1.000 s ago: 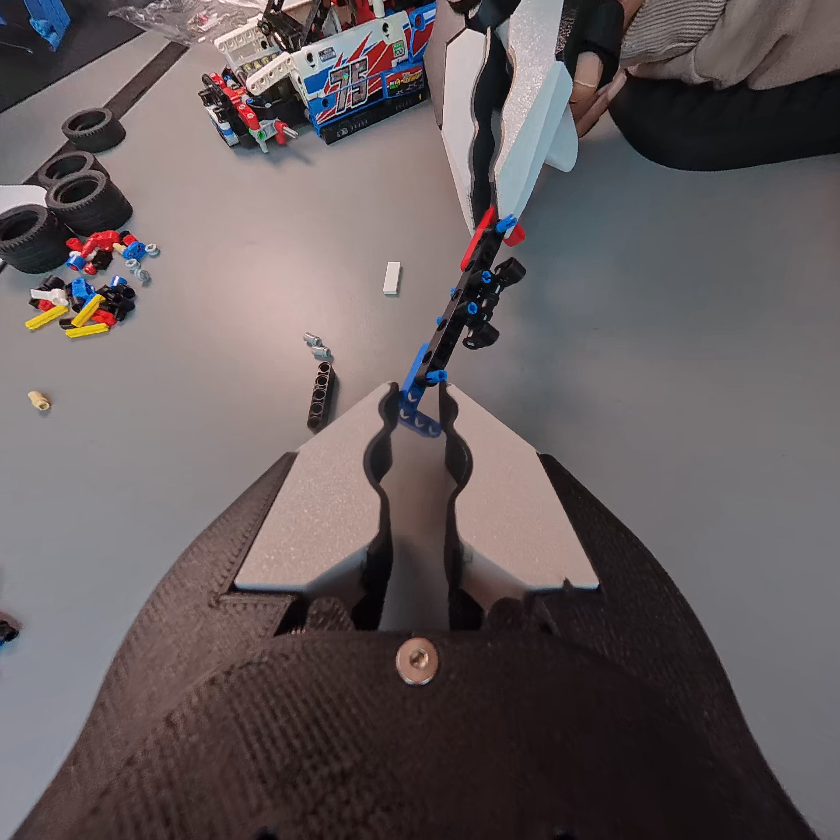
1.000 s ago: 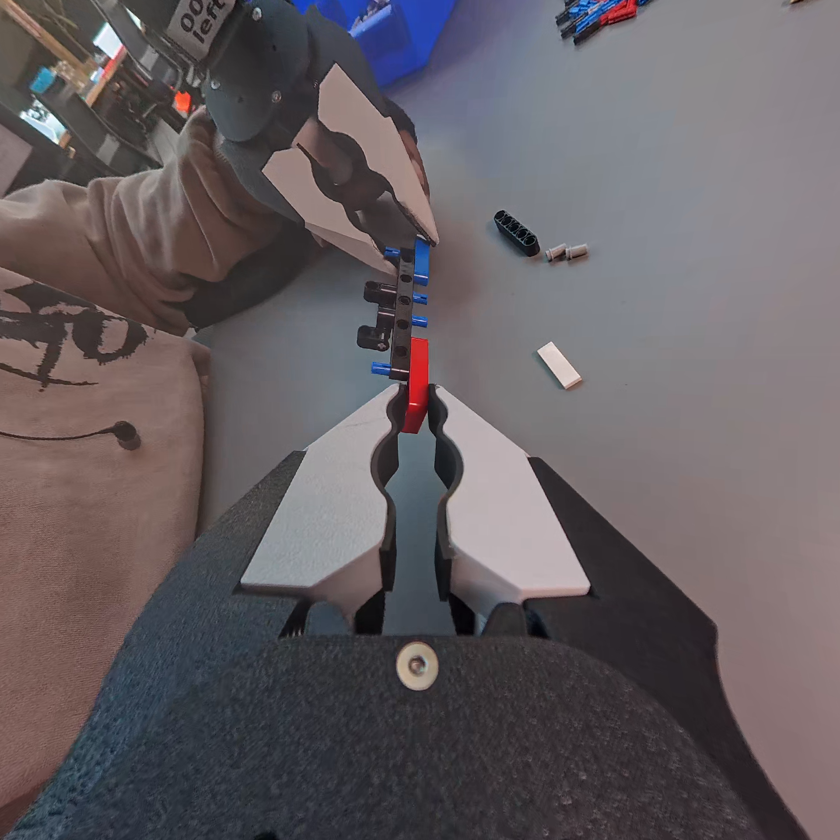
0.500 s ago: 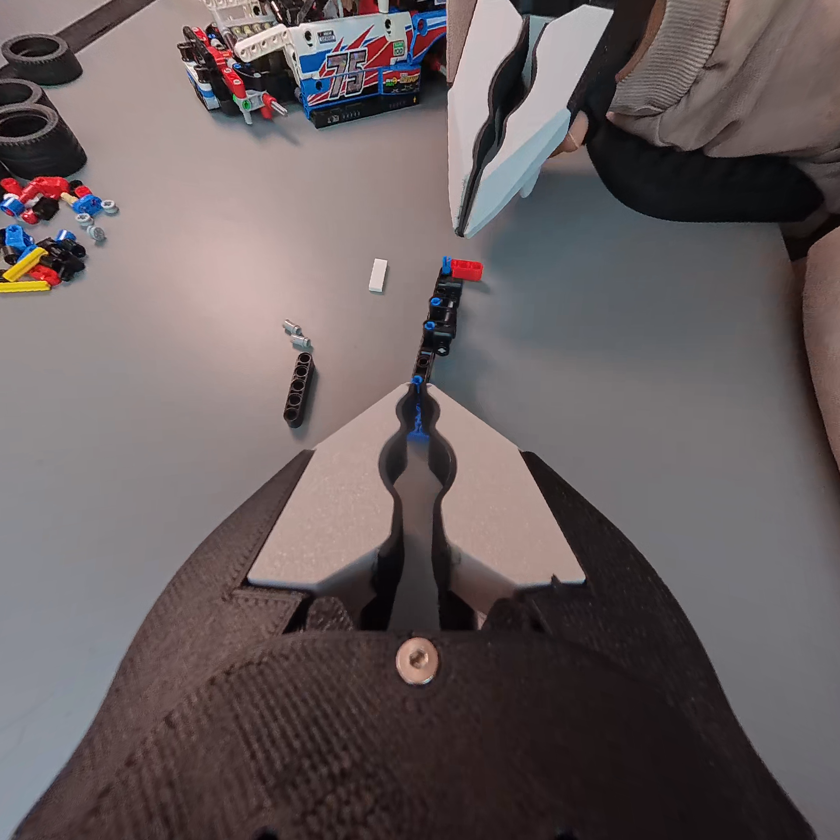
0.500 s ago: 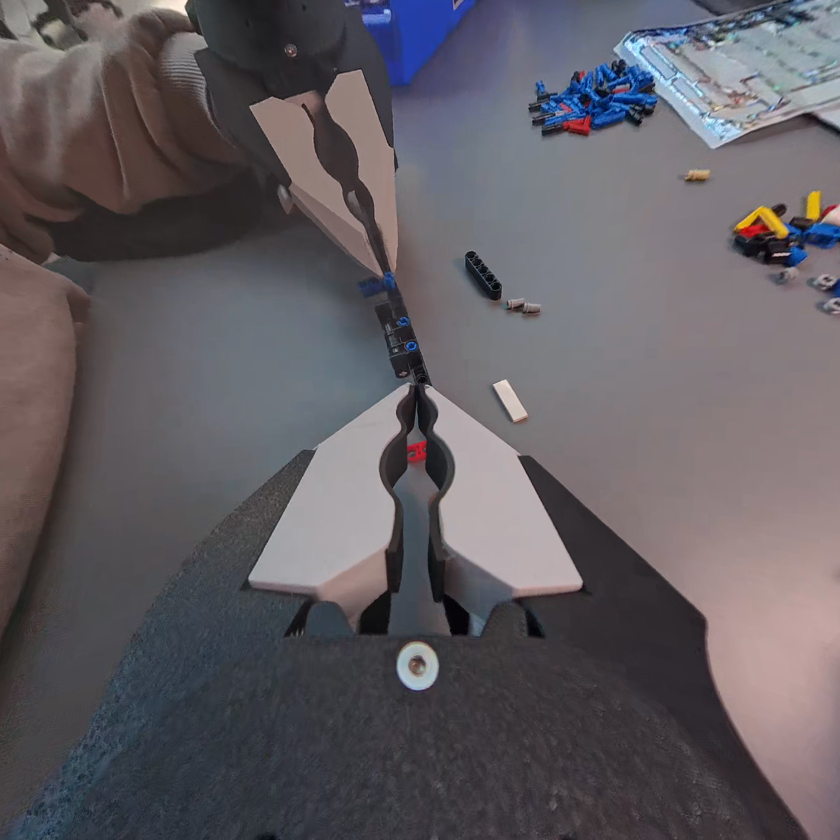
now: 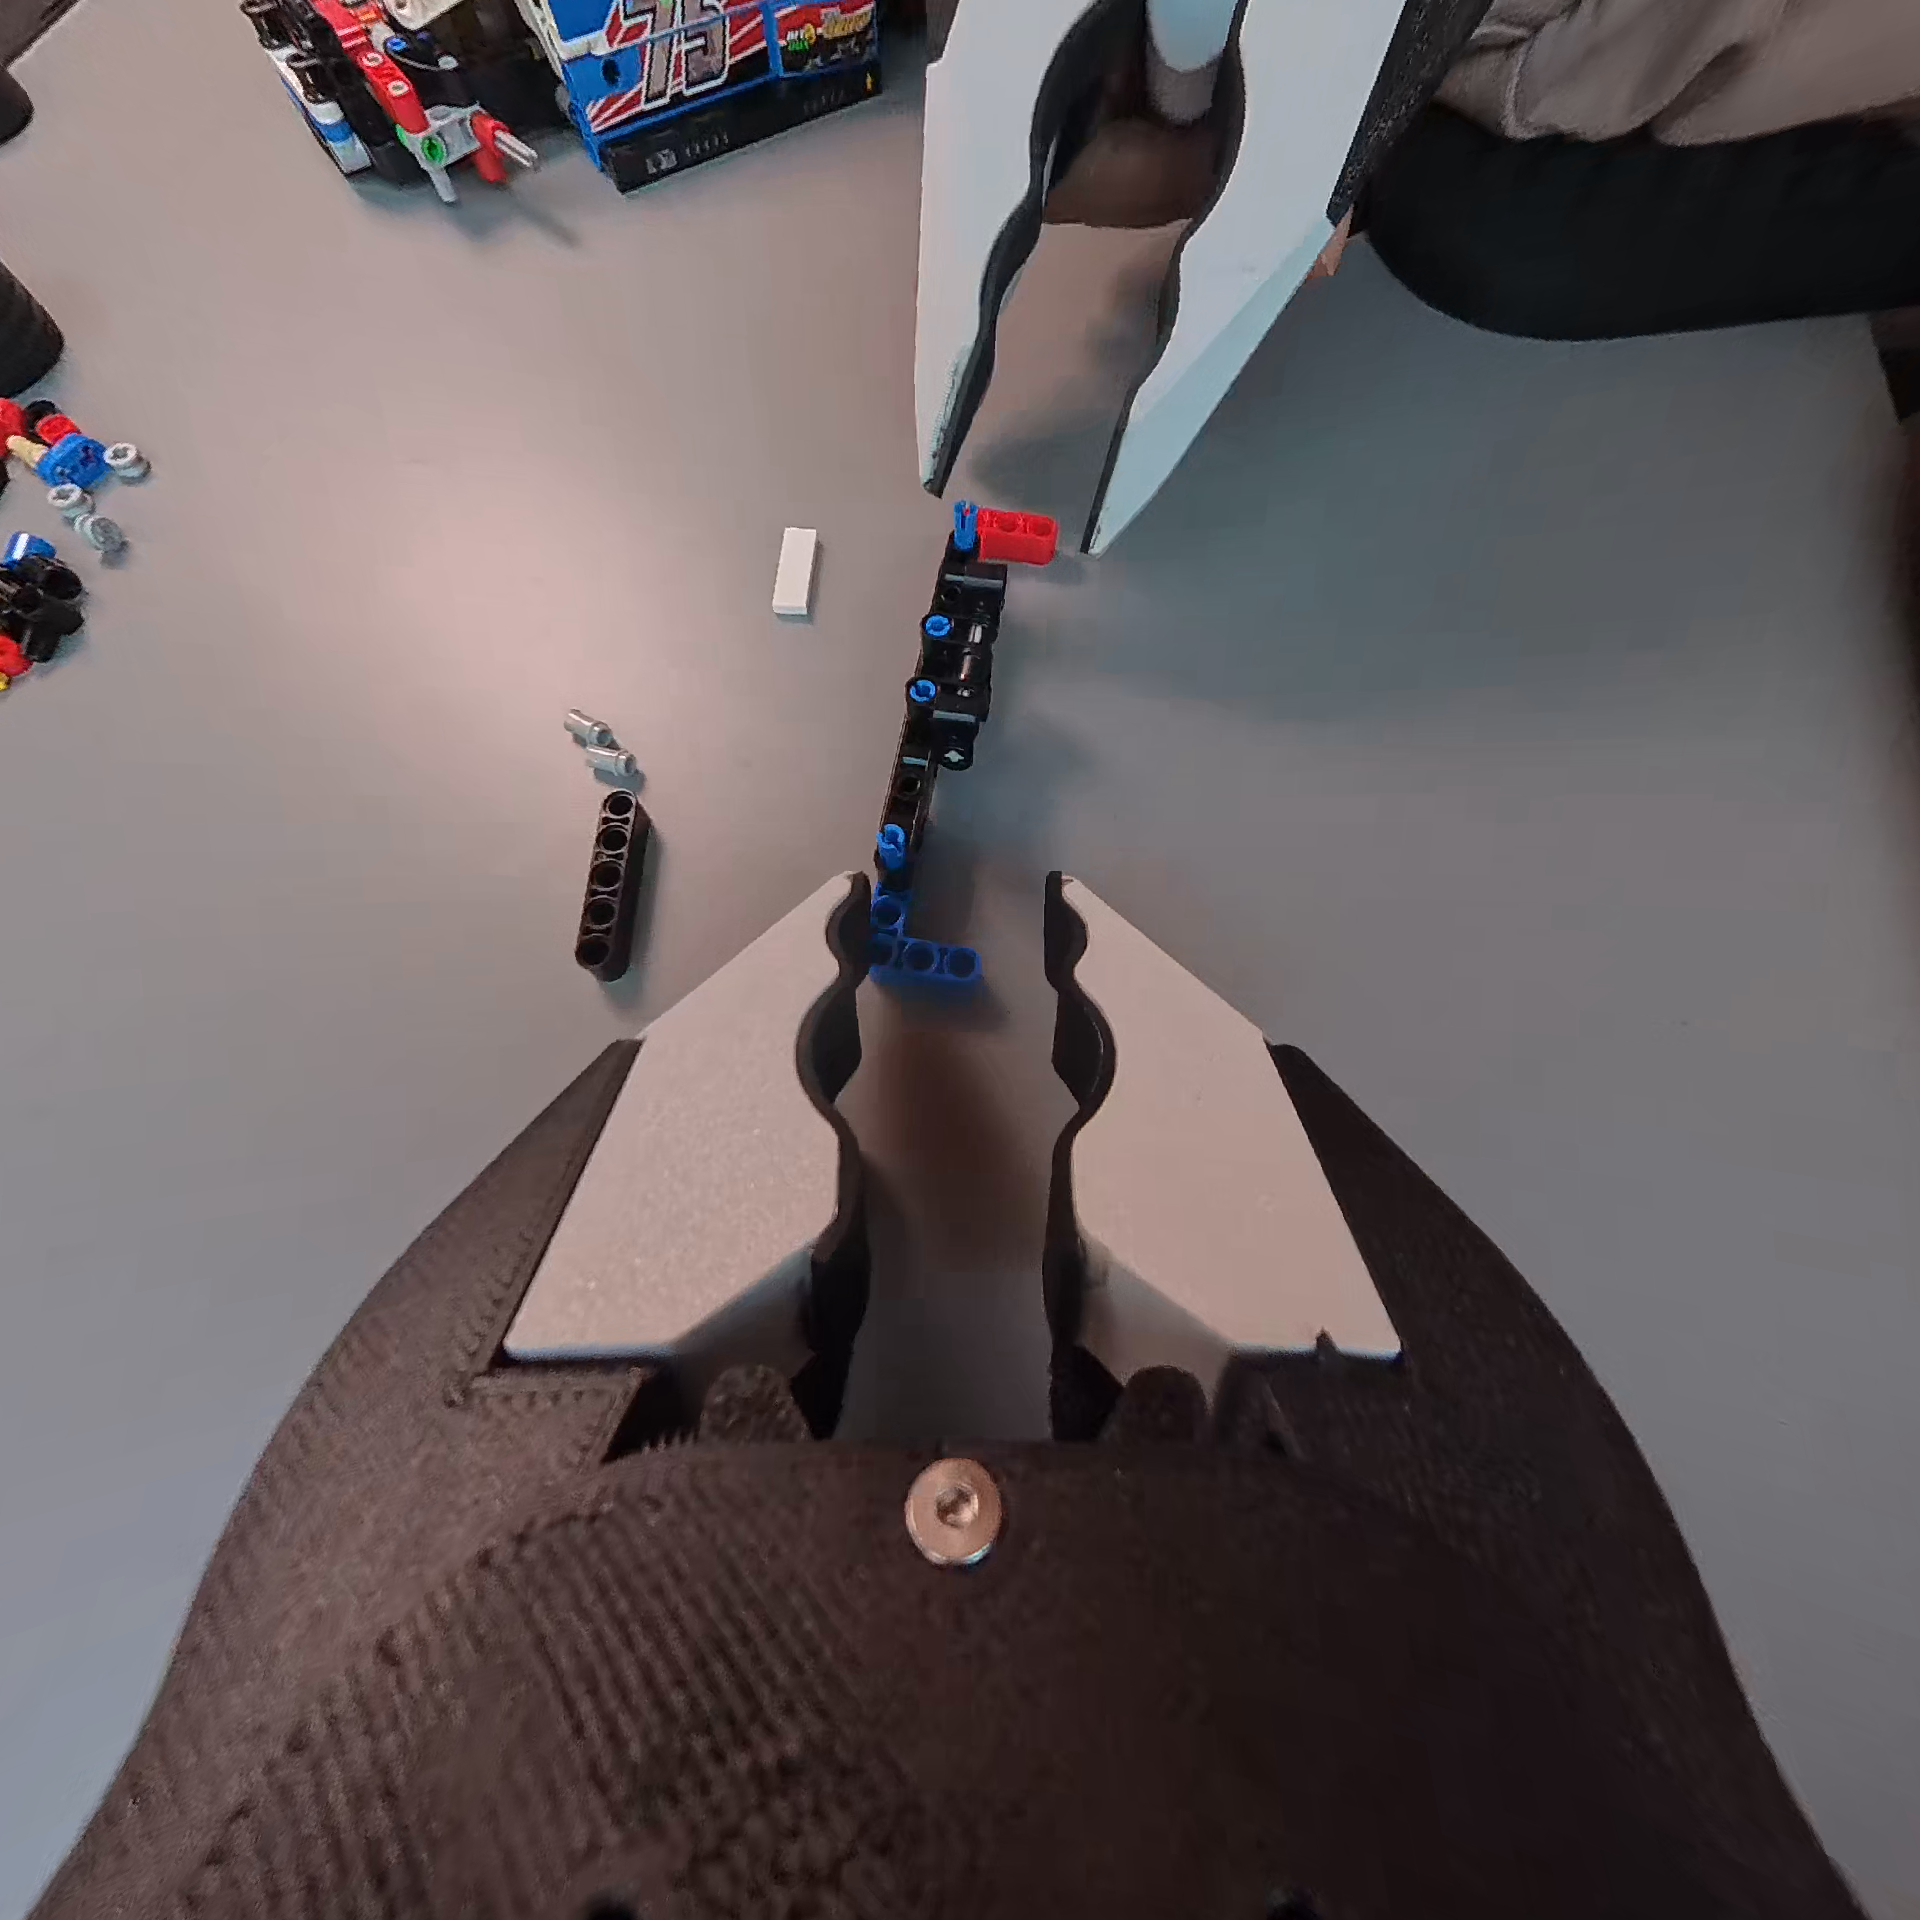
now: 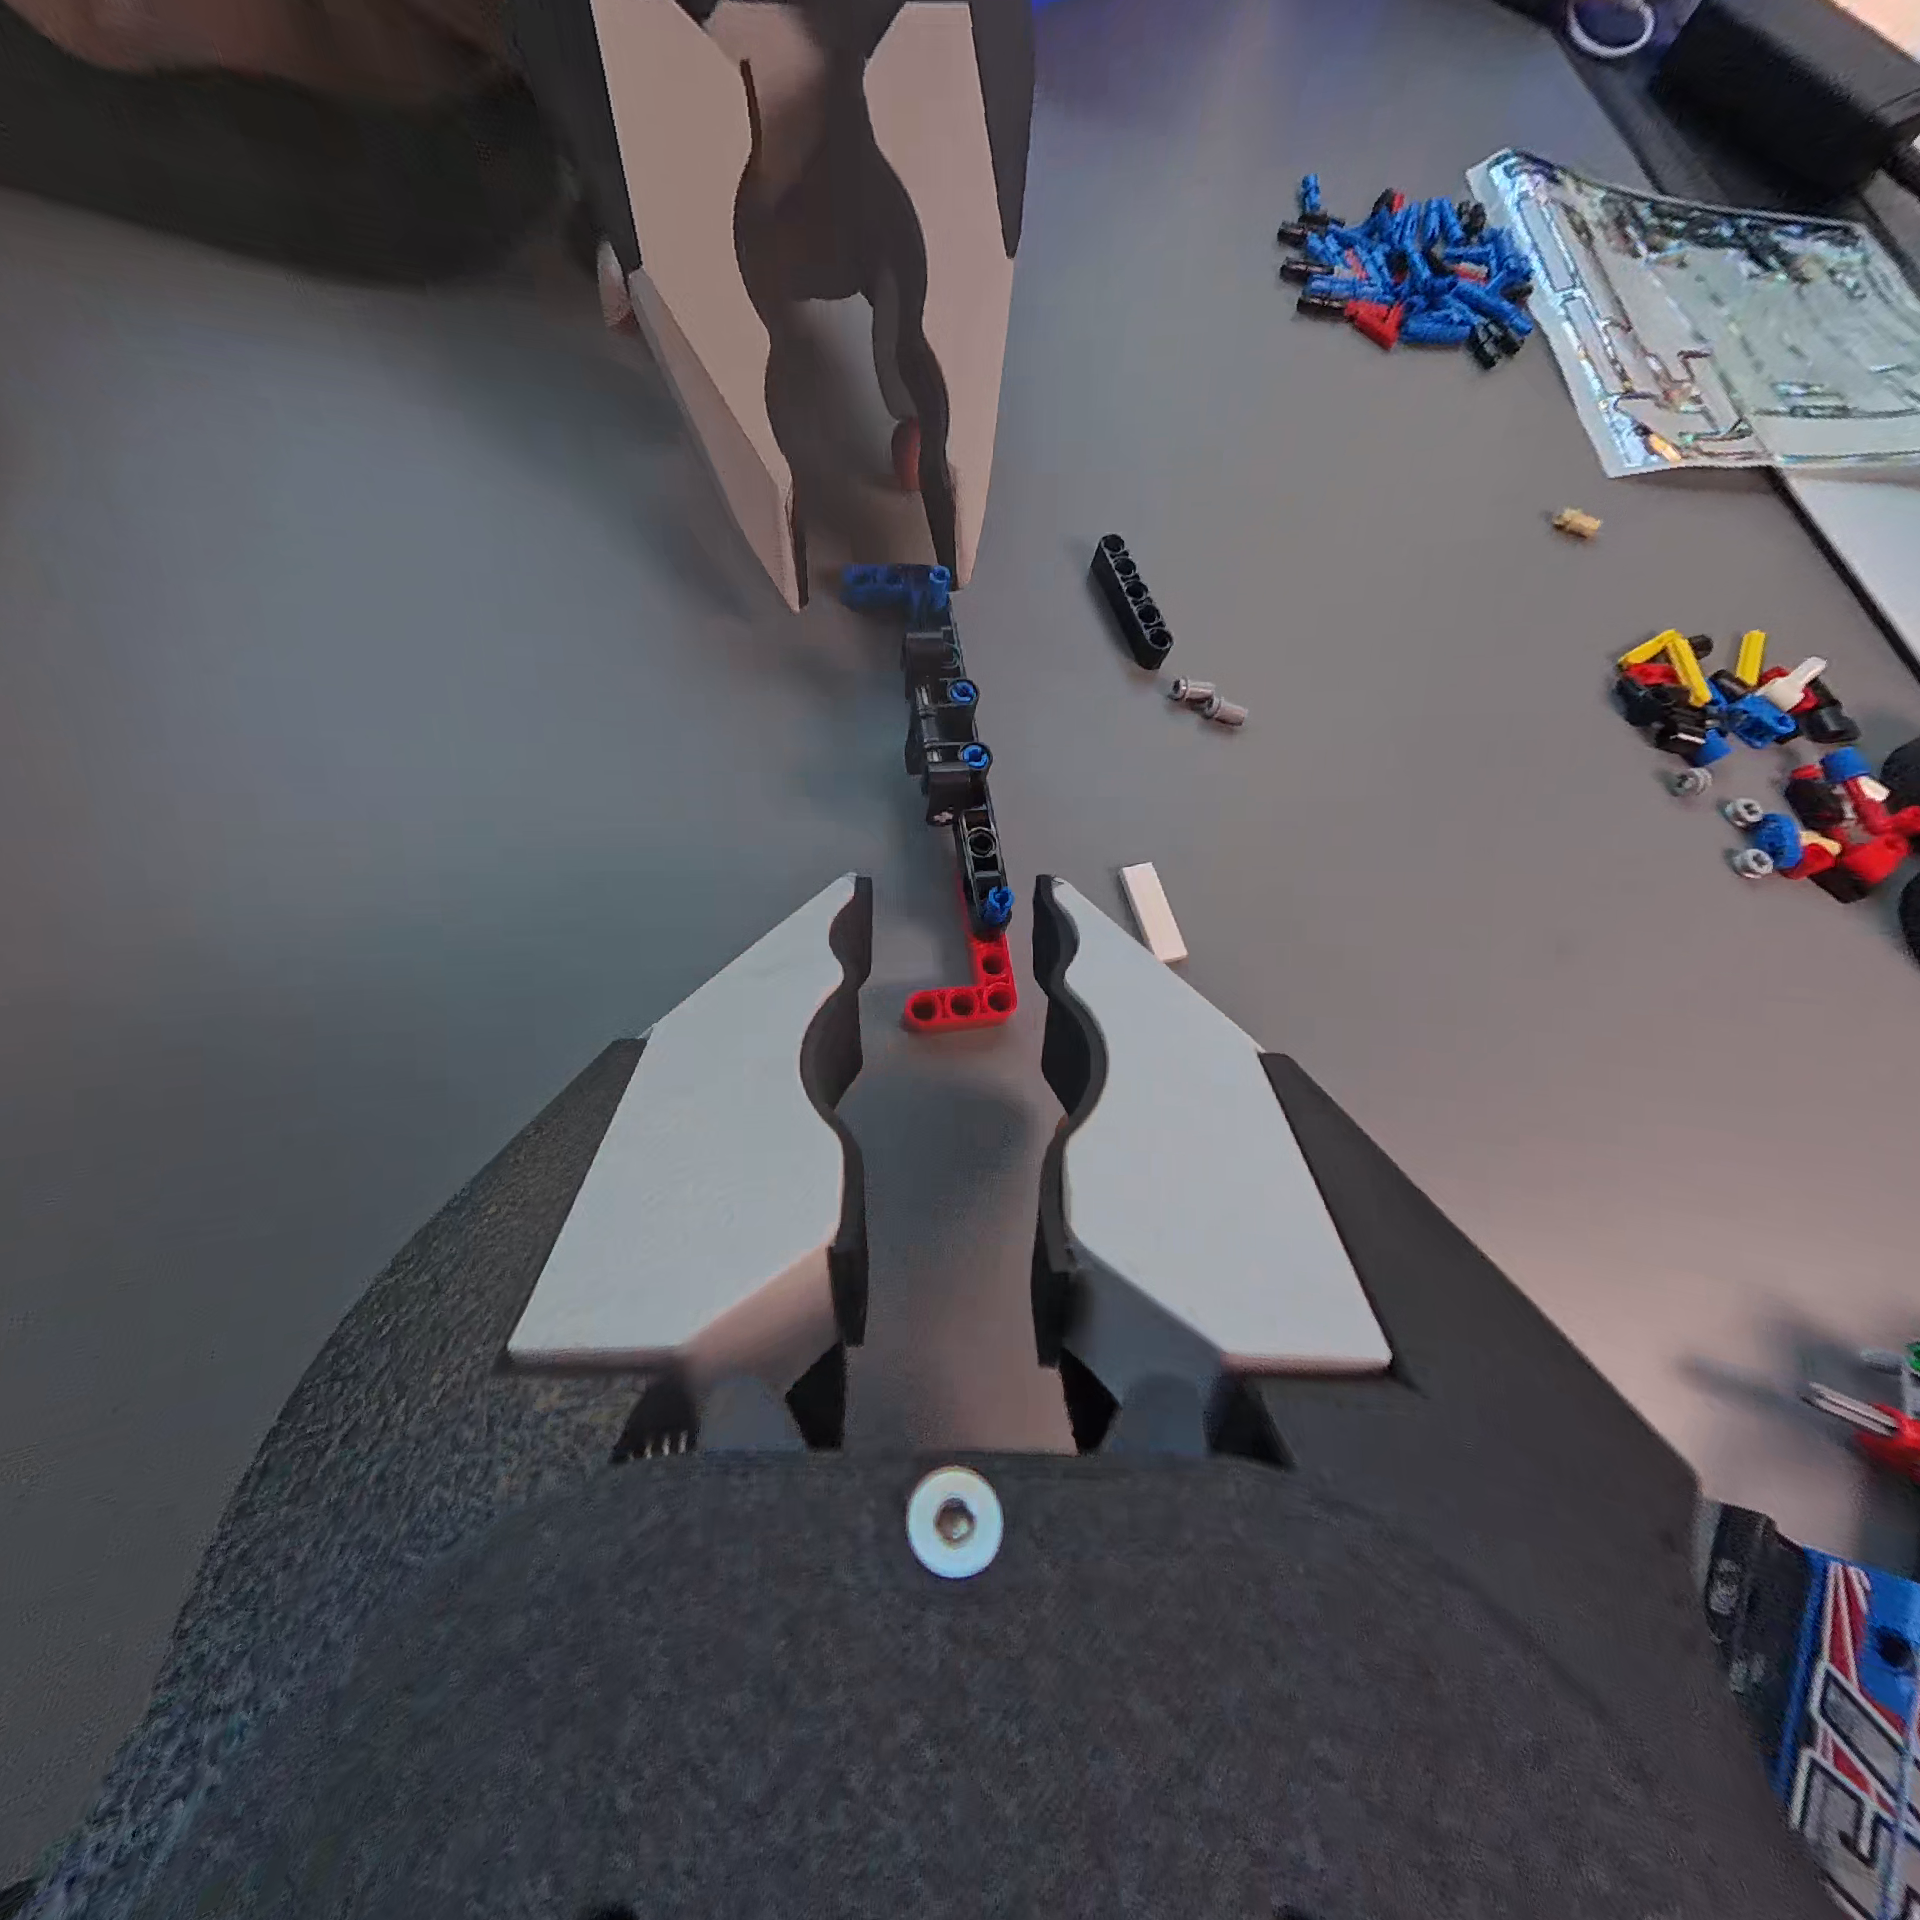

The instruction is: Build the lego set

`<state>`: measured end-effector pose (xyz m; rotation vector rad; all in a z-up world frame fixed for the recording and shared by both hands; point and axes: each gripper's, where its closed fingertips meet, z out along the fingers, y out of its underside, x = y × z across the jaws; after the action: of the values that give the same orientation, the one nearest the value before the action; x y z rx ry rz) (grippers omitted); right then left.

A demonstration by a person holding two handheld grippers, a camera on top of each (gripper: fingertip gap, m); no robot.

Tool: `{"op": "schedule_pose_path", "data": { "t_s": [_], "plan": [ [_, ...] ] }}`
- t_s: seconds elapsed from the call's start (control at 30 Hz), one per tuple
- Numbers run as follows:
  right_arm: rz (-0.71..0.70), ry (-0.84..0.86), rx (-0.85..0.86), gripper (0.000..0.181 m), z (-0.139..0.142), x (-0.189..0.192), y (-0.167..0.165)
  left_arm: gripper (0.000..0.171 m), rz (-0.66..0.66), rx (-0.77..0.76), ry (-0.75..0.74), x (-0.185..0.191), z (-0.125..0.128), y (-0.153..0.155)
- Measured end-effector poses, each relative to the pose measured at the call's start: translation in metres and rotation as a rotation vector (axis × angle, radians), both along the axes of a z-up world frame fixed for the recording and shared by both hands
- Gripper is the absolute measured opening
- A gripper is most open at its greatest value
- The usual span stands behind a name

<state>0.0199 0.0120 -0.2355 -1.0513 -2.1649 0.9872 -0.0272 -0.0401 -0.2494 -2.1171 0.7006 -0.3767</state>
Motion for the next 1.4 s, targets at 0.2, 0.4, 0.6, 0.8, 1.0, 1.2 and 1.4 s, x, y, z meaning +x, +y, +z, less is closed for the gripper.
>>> {"op": "schedule_pose_path", "data": {
  "t_s": [0.2, 0.4, 0.6, 0.8, 1.0, 1.2, 1.4],
  "plan": [
    [-0.018, -0.059, 0.067, 0.026, -0.015, -0.002, 0.0, 0.012, 0.004, 0.038, 0.114, -0.002, -0.004, 0.003],
    [-0.012, -0.049, 0.074, 0.007, -0.014, -0.003, -0.004, 0.0, -0.006, 0.04, 0.119, 0.0, -0.004, 0.002],
    [-0.003, -0.046, 0.082, 0.007, -0.014, -0.002, -0.006, 0.001, -0.003, 0.043, 0.114, -0.001, -0.004, 0.002],
    [0.001, -0.05, 0.09, 0.006, -0.014, -0.001, -0.006, 0.026, -0.001, 0.052, 0.102, -0.001, -0.002, 0.003],
    [0.026, -0.054, 0.101, 0.006, -0.014, 0.002, -0.012, 0.027, -0.007, 0.05, 0.113, 0.001, -0.004, 0.003],
    [0.026, -0.092, 0.061, 0.006, -0.014, 0.005, -0.016, 0.026, -0.024, 0.043, 0.12, 0.004, -0.006, 0.001],
    [0.016, -0.11, 0.042, 0.012, -0.012, 0.008, -0.014, 0.019, -0.029, 0.038, 0.112, 0.006, -0.005, 0.001]
  ]
}}
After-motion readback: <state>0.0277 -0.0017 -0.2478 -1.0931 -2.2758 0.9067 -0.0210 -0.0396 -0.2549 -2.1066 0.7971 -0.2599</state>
